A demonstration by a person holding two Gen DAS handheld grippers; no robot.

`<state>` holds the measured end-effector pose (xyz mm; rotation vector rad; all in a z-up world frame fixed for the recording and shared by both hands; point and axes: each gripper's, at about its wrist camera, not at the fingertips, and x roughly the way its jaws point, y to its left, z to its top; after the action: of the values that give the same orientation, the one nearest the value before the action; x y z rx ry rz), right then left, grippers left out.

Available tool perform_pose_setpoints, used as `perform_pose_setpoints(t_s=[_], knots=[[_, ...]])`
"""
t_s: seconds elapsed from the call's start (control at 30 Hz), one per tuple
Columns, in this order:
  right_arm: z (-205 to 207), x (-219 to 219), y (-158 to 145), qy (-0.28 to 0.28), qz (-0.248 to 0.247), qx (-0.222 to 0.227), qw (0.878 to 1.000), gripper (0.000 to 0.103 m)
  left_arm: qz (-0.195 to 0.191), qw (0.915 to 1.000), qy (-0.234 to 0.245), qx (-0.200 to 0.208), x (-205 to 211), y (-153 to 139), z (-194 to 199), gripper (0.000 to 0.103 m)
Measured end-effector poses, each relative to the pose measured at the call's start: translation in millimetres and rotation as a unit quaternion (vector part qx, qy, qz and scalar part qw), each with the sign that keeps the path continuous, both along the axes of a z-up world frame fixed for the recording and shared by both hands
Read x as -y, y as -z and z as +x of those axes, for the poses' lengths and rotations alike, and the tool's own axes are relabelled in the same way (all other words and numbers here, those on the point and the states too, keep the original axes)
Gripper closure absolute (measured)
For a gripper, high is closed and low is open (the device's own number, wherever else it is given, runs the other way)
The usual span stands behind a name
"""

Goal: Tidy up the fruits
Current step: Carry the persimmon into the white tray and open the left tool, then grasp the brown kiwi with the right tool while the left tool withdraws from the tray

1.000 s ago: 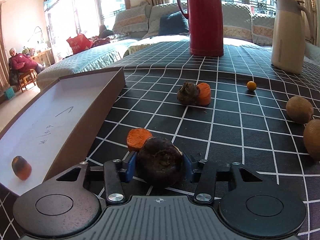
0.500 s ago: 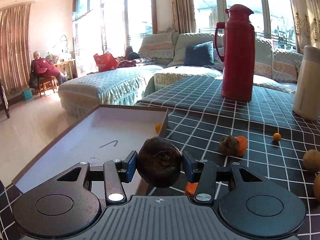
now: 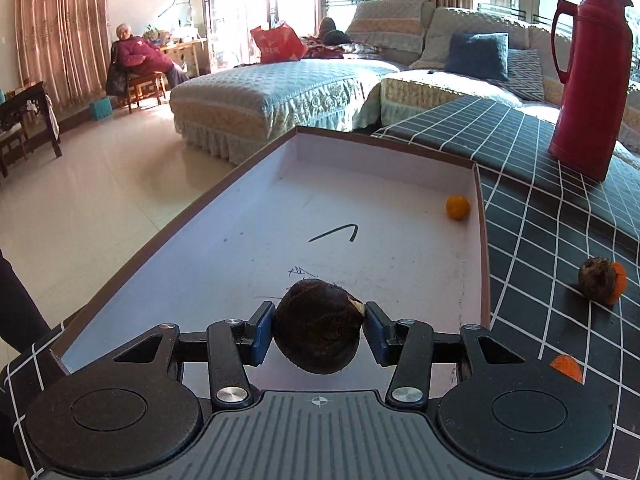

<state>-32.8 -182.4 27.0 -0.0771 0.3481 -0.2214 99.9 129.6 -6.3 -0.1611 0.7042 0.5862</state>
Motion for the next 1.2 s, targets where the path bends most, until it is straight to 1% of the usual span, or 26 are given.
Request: perform_pose_setpoints(t_s=[0.13, 0.23, 0.3, 0.33, 0.37, 0.43, 0.5, 0.57, 0.73, 0.83, 1.0, 1.2], knots=[[2.0, 0.3, 1.0, 0.002, 0.004, -0.005, 1.000, 0.025, 0.004, 1.0000, -0.002, -0.007, 1.0, 4.9, 3.1, 0.055], [4.5, 1.8, 1.6, 0.004, 0.010, -0.010, 1.000, 0.025, 0.004, 1.0000, -0.002, -0.004, 1.8, 3.9, 2.3, 0.054], [6.0, 3.3, 2.6, 0.004, 0.015, -0.013, 1.000, 0.025, 0.022, 0.9997, -0.001, 0.010, 4.0, -3.4, -5.8, 0.045], [7.0, 4.1, 2.7, 0.005, 0.018, -0.015, 1.000, 0.025, 0.034, 0.9992, 0.000, 0.020, 6.4, -8.3, -10.4, 0.032], [8.1, 4.4, 2.8, 0.005, 0.020, -0.016, 1.000, 0.025, 0.046, 0.9985, 0.001, 0.031, 9.9, -12.4, -13.8, 0.023], [11.6, 4.3, 3.4, 0.005, 0.023, -0.020, 1.000, 0.023, 0.076, 0.9954, 0.013, 0.057, 18.5, -23.8, -26.3, 0.018], [17.5, 2.5, 4.3, 0.002, 0.024, -0.026, 0.999, 0.023, 0.088, 0.9927, 0.034, 0.074, 24.4, -32.8, -38.4, 0.016], [23.6, 0.7, 4.7, 0.000, 0.026, -0.030, 0.999, 0.023, 0.087, 0.9913, 0.052, 0.084, 29.0, -37.0, -49.3, 0.015], [44.4, -3.4, 7.2, -0.003, 0.029, -0.045, 0.999, 0.022, 0.079, 0.9895, 0.089, 0.082, 32.8, -39.1, -68.3, 0.012], [65.4, -1.0, 9.1, 0.000, 0.029, -0.054, 0.998, 0.022, 0.077, 0.9891, 0.099, 0.078, 32.8, -36.5, -72.7, 0.011], [109.2, 8.5, 16.9, 0.009, 0.038, -0.085, 0.996, 0.022, 0.089, 0.9860, 0.120, 0.075, 35.7, -31.5, -75.6, 0.011], [148.4, 18.2, 29.0, 0.018, 0.039, -0.122, 0.992, 0.022, 0.091, 0.9856, 0.120, 0.077, 30.9, -31.8, -77.6, 0.011]])
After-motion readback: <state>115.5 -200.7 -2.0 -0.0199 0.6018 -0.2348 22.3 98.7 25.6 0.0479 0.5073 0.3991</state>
